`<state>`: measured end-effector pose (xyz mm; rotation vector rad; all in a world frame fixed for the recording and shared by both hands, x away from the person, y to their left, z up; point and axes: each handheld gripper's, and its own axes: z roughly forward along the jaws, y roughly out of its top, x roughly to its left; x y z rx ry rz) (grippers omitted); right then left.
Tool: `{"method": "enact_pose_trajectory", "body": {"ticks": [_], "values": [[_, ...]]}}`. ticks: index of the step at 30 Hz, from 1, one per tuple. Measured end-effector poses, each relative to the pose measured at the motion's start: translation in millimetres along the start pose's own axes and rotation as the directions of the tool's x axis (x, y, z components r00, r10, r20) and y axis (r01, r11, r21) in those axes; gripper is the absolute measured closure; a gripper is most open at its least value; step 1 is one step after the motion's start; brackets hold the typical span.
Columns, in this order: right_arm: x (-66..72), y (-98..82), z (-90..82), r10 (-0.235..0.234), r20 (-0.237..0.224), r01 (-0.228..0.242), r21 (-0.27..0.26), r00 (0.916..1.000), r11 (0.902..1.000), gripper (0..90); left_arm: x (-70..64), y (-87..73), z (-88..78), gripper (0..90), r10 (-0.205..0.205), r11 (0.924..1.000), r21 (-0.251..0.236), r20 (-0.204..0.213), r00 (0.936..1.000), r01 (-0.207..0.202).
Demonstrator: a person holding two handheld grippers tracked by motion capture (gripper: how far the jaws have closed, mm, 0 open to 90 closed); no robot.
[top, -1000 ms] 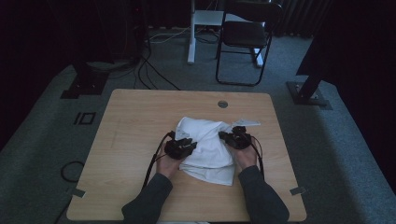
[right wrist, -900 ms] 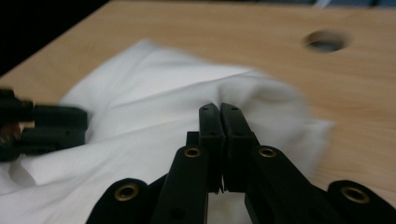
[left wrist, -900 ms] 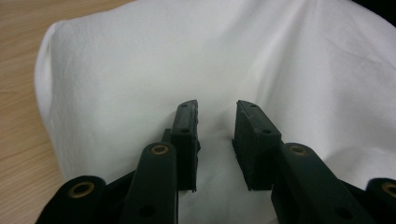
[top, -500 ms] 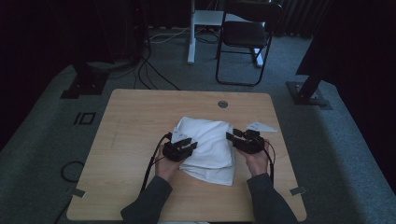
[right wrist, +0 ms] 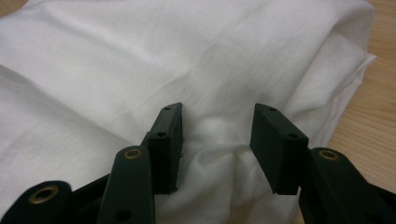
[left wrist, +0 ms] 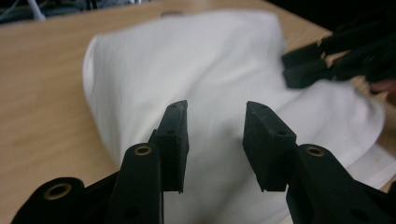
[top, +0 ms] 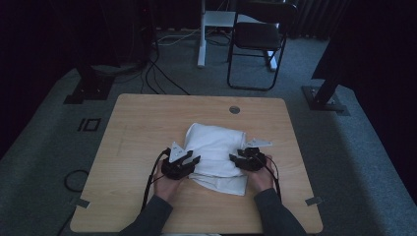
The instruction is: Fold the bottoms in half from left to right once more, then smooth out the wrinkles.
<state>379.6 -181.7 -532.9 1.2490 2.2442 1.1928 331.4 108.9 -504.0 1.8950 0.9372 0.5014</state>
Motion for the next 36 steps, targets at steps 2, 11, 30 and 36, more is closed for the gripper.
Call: {"method": "enact_pose_trajectory", "body": {"ticks": [2, 11, 30, 36], "values": [[1.2, -0.2, 0.6, -0.004, 0.002, 0.004, 0.002, 1.0000, 1.0000, 53.2, 2.9, -11.9, 3.0, 60.3, -0.021, 0.9997, 0.012, 0.004, 0.9998, 0.021], [1.6, -4.3, 5.4, -0.005, 0.005, 0.005, 0.030, 1.0000, 0.9995, 53.1, -6.6, -27.7, 7.7, 61.0, 0.022, 0.9988, 0.044, 0.005, 0.9998, -0.022], [-0.9, 1.1, 36.3, -0.004, 0.016, 0.003, 0.064, 0.9999, 0.9979, 55.1, -22.0, -36.5, 2.3, 61.4, 0.039, 0.9987, 0.036, -0.060, 0.9974, -0.037], [7.5, 21.0, 59.8, -0.030, 0.004, 0.030, 0.071, 0.9995, 0.9970, 55.3, -8.1, -36.1, -2.4, 61.8, 0.037, 0.9986, 0.041, -0.124, 0.9915, -0.032]]}}
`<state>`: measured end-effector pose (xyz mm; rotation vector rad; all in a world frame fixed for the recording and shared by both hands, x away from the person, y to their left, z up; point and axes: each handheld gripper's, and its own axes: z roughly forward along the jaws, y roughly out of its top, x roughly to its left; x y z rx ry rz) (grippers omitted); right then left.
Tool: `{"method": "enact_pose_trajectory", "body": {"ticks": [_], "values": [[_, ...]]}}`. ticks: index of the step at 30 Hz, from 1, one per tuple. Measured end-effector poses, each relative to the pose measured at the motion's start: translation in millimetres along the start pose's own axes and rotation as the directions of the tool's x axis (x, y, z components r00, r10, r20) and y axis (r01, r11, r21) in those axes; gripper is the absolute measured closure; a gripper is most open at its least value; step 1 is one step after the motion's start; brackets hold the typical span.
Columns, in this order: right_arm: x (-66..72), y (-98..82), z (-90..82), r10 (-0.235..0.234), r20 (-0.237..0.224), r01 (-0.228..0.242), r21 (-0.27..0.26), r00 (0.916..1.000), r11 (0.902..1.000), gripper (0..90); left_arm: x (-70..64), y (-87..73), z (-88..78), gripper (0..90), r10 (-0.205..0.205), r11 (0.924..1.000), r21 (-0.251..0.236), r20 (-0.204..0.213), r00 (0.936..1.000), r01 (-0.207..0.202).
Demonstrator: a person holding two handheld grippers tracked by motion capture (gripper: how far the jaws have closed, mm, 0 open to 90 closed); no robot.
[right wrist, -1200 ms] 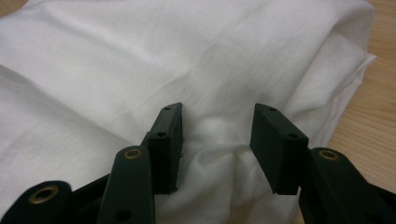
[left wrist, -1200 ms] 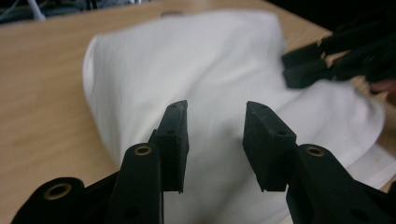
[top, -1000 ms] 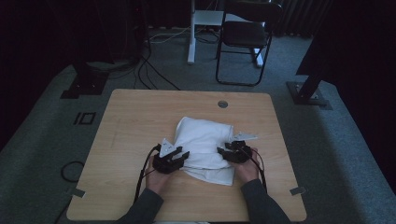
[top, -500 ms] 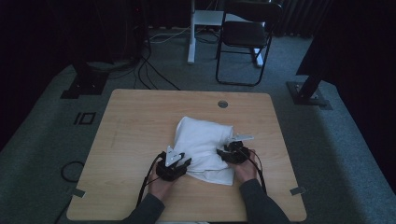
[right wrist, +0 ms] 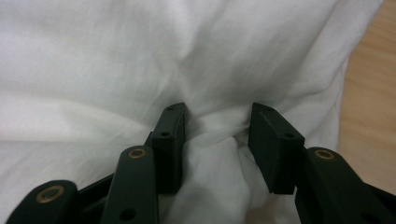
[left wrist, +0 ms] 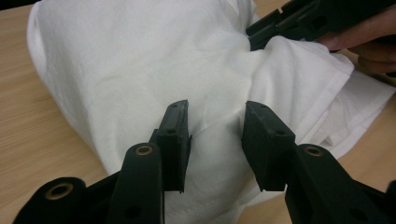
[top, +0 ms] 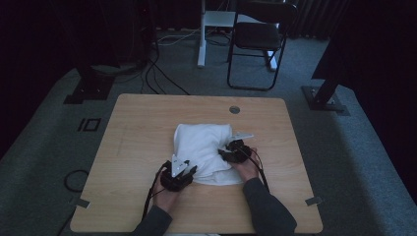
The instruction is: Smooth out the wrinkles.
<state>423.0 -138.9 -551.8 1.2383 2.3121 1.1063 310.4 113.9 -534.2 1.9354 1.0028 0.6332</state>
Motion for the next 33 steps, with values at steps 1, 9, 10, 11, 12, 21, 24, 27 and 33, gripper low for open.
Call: {"method": "enact_pose_trajectory", "body": {"ticks": [1, 9, 10, 11, 12, 21, 24, 27, 33], "values": [[1.0, 4.1, 5.5, 0.008, -0.012, -0.008, -0.004, 0.9999, 1.0000, 55.3, 3.4, 0.5, 0.2, 61.9, -0.008, 1.0000, 0.000, -0.005, 1.0000, 0.008], [5.3, 23.9, 24.4, 0.036, 0.003, -0.036, -0.007, 0.9994, 0.9993, 54.8, 35.4, 12.9, 14.1, 62.8, -0.055, 0.9983, 0.014, -0.061, 0.9966, 0.056], [4.2, 24.7, 24.9, 0.044, 0.004, -0.044, -0.012, 0.9990, 0.9989, 54.5, 37.6, 14.8, 15.8, 62.9, -0.066, 0.9976, 0.014, -0.066, 0.9956, 0.068], [3.6, 25.2, 24.8, 0.055, 0.006, -0.055, -0.014, 0.9985, 0.9984, 54.2, 39.1, 16.6, 17.2, 62.9, -0.076, 0.9969, 0.014, -0.069, 0.9948, 0.077], [2.8, 25.5, 24.5, 0.057, 0.008, -0.057, -0.015, 0.9983, 0.9982, 53.7, 40.4, 18.4, 19.1, 62.9, -0.082, 0.9965, 0.012, -0.070, 0.9942, 0.083], [-6.0, 28.8, -18.7, 0.092, -0.007, -0.092, -0.141, 0.9957, 0.9858, 42.1, 62.5, 34.6, -5.7, 54.3, -0.165, 0.9820, -0.097, -0.015, 0.9862, 0.162], [-8.3, 23.6, -46.7, 0.074, -0.010, -0.074, -0.181, 0.9972, 0.9806, 39.8, 70.1, 36.4, -27.2, 52.1, -0.173, 0.9764, -0.134, -0.012, 0.9849, 0.170], [-12.3, 11.8, -73.8, 0.044, 0.011, -0.040, -0.203, 0.9990, 0.9784, 38.2, 77.1, 32.1, -46.0, 50.1, -0.175, 0.9745, -0.144, -0.006, 0.9846, 0.172], [-32.3, -25.9, -115.9, 0.061, 0.037, -0.052, -0.208, 0.9974, 0.9767, 35.7, 91.3, 14.9, -73.7, 47.7, -0.179, 0.9729, -0.152, -0.018, 0.9836, 0.175]]}}
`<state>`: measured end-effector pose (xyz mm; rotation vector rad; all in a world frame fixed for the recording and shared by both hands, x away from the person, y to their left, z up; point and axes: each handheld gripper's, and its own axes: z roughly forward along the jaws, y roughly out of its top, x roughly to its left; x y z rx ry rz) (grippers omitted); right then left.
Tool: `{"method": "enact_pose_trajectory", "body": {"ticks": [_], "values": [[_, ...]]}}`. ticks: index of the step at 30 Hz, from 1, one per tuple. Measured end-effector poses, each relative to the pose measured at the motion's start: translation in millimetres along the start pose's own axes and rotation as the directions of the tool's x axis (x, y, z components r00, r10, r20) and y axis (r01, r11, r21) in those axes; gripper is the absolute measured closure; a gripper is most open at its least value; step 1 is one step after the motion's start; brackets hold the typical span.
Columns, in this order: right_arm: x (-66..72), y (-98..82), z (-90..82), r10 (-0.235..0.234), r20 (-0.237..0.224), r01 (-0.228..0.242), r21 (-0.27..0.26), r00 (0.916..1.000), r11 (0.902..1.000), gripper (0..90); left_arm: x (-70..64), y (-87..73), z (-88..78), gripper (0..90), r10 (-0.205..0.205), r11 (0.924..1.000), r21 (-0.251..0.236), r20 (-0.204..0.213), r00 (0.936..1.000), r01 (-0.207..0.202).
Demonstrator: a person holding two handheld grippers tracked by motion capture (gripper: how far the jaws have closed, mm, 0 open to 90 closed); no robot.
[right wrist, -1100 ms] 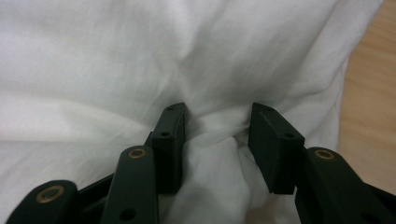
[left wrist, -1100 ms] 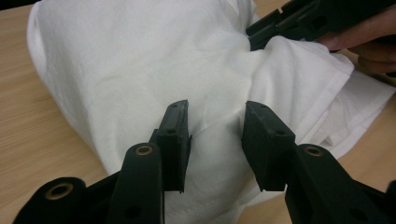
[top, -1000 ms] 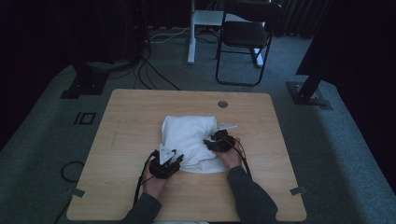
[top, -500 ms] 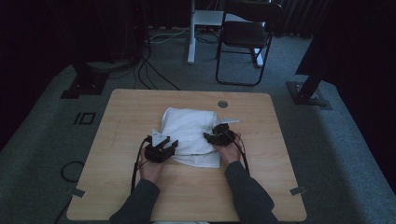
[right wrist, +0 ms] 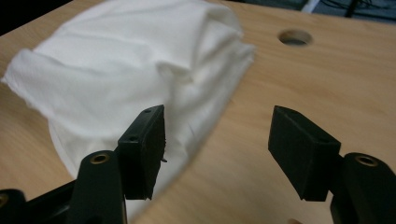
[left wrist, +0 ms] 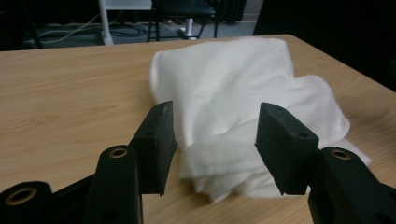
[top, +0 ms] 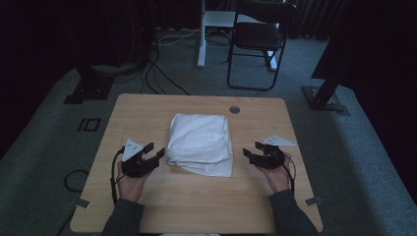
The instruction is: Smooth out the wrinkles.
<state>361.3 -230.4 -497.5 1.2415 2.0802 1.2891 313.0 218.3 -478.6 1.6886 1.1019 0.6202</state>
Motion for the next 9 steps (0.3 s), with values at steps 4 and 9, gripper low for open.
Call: {"method": "enact_pose_trajectory", "body": {"ticks": [4, 9], "values": [[-21.2, -21.0, -21.4, 0.068, 0.023, -0.068, -0.006, 0.9974, 0.9976, 35.8, 11.9, -5.0, -14.8, 47.4, 0.000, 1.0000, 0.001, -0.028, 0.9996, 0.000], [-39.4, -42.2, -36.7, 0.122, 0.053, -0.122, 0.001, 0.9911, 0.9925, 35.7, 24.8, -8.7, -24.4, 47.5, -0.012, 0.9999, -0.004, -0.063, 0.9979, 0.012]]}}
